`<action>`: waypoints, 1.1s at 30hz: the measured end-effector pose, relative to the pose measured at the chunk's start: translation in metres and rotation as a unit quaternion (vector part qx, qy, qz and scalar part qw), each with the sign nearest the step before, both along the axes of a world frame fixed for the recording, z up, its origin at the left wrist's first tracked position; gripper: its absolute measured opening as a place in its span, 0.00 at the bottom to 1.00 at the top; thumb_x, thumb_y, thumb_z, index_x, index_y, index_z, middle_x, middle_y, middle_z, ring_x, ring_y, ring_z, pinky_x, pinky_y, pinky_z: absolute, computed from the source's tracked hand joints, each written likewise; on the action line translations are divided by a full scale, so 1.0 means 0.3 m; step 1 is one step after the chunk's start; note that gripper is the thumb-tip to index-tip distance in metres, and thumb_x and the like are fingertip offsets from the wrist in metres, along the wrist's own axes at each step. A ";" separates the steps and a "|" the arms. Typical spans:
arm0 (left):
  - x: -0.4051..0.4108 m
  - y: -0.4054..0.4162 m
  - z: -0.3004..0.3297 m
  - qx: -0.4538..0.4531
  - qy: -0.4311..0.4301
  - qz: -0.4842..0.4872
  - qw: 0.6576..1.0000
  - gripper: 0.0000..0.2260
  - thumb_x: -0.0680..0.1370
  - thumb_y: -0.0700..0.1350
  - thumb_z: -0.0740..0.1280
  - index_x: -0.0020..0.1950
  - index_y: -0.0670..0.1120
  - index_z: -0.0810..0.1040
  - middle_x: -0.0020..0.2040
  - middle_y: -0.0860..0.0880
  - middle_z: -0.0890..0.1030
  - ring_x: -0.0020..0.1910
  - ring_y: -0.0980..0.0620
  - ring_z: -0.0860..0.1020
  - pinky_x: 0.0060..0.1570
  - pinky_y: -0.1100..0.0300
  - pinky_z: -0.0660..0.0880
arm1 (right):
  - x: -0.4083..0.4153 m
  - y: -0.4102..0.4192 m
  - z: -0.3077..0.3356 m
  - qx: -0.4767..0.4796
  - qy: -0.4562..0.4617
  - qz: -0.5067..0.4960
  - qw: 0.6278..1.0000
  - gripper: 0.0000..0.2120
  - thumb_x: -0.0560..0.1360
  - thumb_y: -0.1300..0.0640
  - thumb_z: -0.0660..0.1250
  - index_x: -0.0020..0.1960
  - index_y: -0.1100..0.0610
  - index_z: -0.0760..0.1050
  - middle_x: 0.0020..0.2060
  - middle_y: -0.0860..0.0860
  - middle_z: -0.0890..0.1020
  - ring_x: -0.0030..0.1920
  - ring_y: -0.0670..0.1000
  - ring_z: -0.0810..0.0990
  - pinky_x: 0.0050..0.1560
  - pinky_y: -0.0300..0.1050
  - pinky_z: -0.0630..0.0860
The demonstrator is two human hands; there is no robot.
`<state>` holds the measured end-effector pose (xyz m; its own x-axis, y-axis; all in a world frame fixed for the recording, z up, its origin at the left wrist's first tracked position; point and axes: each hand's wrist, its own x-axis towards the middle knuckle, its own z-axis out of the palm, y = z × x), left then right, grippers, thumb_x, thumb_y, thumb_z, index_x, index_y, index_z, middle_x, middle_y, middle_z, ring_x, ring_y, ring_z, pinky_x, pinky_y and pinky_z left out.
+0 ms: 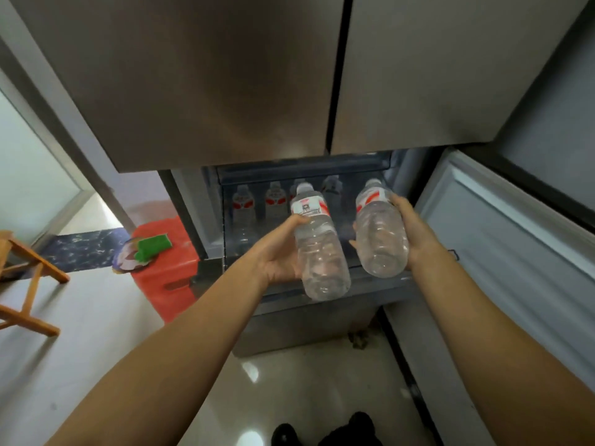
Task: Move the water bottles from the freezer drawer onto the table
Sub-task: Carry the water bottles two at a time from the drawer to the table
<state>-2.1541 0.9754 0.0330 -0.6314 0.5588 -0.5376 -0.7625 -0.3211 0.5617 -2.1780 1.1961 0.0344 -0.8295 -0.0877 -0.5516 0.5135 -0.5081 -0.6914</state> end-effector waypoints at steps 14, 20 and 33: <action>0.301 0.411 -0.070 -0.102 0.155 -0.039 0.982 0.17 0.77 0.51 0.67 0.62 0.44 0.75 0.40 0.46 0.82 0.35 0.49 0.82 0.37 0.56 0.79 | 0.648 0.272 -0.056 0.345 0.109 -0.216 0.907 0.22 0.74 0.52 0.70 0.66 0.54 0.70 0.53 0.52 0.82 0.48 0.52 0.83 0.48 0.49 0.80; 0.643 0.575 -0.184 -0.095 0.204 -0.167 0.960 0.16 0.76 0.52 0.68 0.59 0.43 0.77 0.35 0.47 0.82 0.31 0.49 0.80 0.37 0.57 0.76 | 1.129 0.350 -0.122 0.391 0.055 -0.313 0.864 0.23 0.75 0.54 0.71 0.68 0.53 0.69 0.51 0.48 0.80 0.48 0.48 0.81 0.46 0.44 0.78; 1.251 1.041 -0.191 -0.096 0.345 -0.443 0.822 0.14 0.75 0.51 0.70 0.57 0.48 0.79 0.48 0.46 0.85 0.46 0.49 0.84 0.45 0.56 0.80 | 1.936 0.472 -0.161 0.438 -0.088 -0.508 0.736 0.21 0.74 0.56 0.71 0.65 0.53 0.70 0.54 0.51 0.81 0.52 0.50 0.82 0.58 0.51 0.78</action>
